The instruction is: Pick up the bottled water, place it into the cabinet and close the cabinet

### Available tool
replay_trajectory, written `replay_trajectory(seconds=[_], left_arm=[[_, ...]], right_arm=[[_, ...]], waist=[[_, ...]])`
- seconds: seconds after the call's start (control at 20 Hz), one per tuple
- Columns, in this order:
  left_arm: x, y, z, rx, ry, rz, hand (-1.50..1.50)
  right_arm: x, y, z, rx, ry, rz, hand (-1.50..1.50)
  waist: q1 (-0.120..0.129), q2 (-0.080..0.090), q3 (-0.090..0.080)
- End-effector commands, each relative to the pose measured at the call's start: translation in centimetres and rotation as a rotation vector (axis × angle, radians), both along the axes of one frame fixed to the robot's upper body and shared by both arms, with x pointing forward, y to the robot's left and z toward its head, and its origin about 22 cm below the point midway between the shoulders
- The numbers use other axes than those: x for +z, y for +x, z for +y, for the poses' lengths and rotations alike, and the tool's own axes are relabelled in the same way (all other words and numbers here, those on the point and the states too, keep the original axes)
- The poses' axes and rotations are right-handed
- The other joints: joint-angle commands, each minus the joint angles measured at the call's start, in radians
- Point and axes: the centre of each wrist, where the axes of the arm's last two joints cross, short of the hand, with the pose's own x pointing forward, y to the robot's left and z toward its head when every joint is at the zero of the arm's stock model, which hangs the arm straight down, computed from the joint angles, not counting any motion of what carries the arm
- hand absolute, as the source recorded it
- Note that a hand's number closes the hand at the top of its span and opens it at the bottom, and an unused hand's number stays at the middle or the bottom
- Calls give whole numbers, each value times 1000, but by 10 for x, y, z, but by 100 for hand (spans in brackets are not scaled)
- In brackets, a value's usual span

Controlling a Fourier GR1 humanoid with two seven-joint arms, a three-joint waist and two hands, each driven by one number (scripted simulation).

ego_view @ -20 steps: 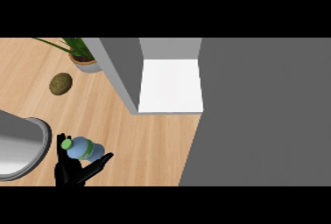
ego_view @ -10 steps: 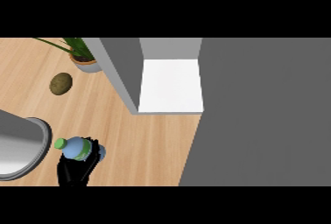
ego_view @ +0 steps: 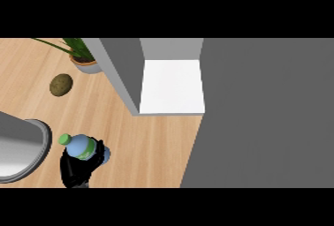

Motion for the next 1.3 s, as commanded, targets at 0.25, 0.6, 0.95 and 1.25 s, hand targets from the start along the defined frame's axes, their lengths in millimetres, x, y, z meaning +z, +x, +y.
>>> replay_trajectory(seconds=[0.25, 0.6, 0.95, 1.25], left_arm=[[13, 37, -5, -372, 113, -84, 150], [33, 17, -16, -464, 101, -103, 150], [75, 35, -55, -501, 34, -106, 150], [111, 40, -83, -497, 80, -142, 150]], right_arm=[[23, -7, -9, -6, -6, -37, -150], [30, -14, -12, -30, 4, -46, -150], [23, 0, -6, -36, 1, -56, -150], [12, -14, -6, -24, -13, -46, -150]], waist=[[-1, 3, -1], [8, -1, 0], [11, 1, 0], [3, -1, 1]])
